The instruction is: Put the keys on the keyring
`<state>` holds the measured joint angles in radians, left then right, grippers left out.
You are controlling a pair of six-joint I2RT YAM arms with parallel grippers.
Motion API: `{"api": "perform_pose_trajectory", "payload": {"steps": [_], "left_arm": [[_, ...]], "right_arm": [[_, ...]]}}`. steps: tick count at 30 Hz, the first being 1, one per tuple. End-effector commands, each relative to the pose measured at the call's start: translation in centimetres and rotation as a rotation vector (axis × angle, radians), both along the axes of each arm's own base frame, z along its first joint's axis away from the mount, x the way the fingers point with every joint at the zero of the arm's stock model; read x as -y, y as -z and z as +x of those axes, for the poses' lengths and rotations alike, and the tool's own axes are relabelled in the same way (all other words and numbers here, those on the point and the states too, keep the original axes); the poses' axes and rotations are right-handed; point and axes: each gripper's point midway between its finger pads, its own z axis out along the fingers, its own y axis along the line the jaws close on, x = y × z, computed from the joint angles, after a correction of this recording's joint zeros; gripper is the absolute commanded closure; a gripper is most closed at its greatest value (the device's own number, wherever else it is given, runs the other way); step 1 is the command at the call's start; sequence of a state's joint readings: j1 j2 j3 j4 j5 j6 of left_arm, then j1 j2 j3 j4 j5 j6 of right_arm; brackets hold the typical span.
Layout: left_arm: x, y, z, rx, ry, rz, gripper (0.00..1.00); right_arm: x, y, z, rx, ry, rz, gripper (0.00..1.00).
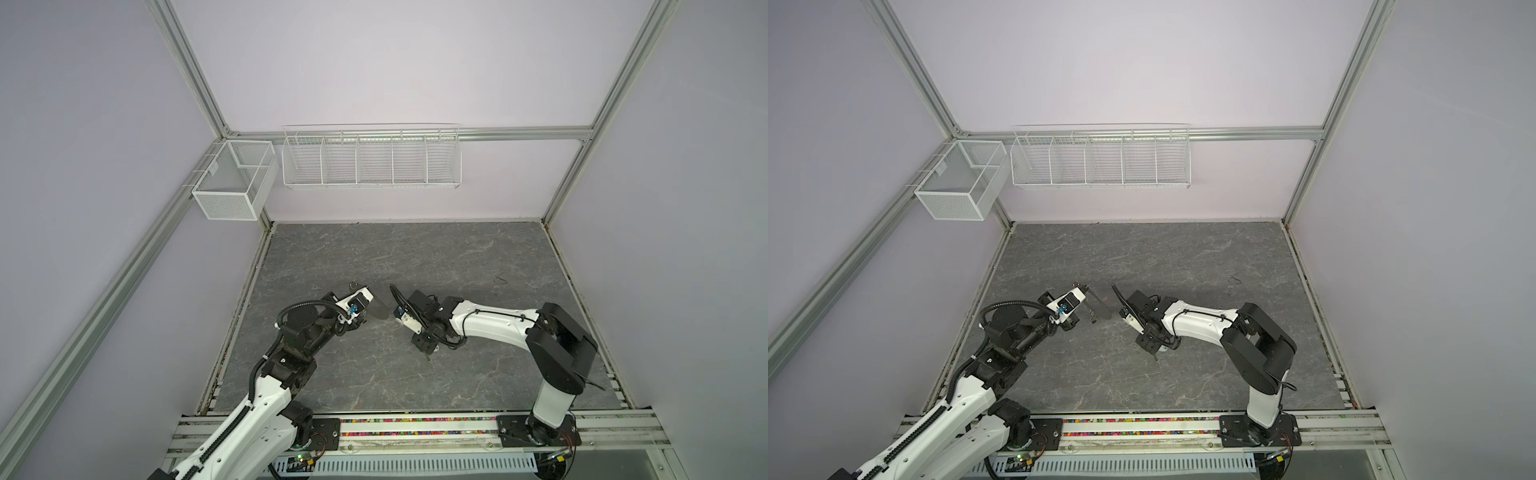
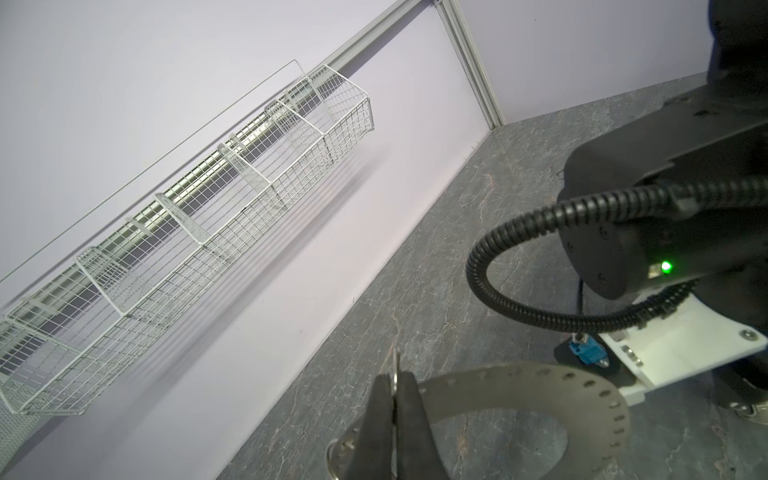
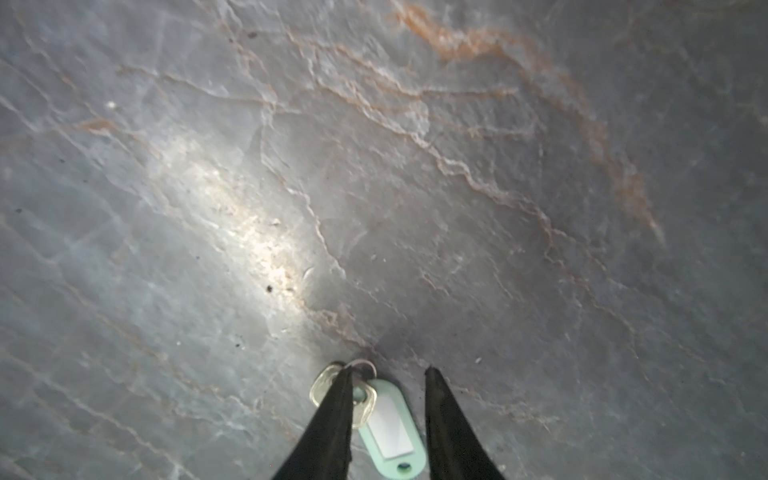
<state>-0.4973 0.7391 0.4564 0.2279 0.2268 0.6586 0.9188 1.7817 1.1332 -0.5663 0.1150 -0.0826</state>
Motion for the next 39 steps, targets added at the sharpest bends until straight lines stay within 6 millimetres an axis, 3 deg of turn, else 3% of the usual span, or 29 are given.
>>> {"api": "perform_pose_trajectory", "payload": {"steps": [1, 4, 9, 16, 22, 30, 34, 39], "left_arm": [[-0.1, -1.6, -0.3, 0.039, 0.009, -0.033, 1.0], [-0.1, -1.6, -0.3, 0.04, 0.009, -0.034, 1.0], [-0.1, -1.5, -0.3, 0.038, 0.009, -0.035, 1.0], [0.0, -1.5, -0.3, 0.037, 0.012, -0.034, 1.0], [0.0, -1.6, -0.3, 0.037, 0.014, -0.033, 1.0], [0.2, -1.6, -0.1, 0.035, 0.018, -0.032, 1.0], [0.3, -1.6, -0.1, 0.034, 0.022, -0.031, 1.0], [0.3, -1.6, -0.1, 0.035, 0.021, -0.032, 1.0]], "right_arm": [[-0.9, -2.6, 0.2, 0.042, -0.033, 0.078, 0.67], [-1.4, -2.4, -0.9, 0.007, -0.092, 0.11, 0.68], [-0.8, -0.5, -2.3, -0.074, -0.136, 0.057, 0.69], [0.2, 1.6, -2.2, -0.101, -0.113, -0.037, 0.73], [0.6, 1.7, -1.5, -0.071, -0.094, -0.063, 0.77], [0.4, 1.2, -2.2, -0.106, -0.123, -0.046, 0.87], [0.1, 1.3, -2.4, -0.141, -0.127, -0.046, 0.8], [-0.2, -0.4, -0.9, -0.086, -0.05, 0.026, 0.67]]}}
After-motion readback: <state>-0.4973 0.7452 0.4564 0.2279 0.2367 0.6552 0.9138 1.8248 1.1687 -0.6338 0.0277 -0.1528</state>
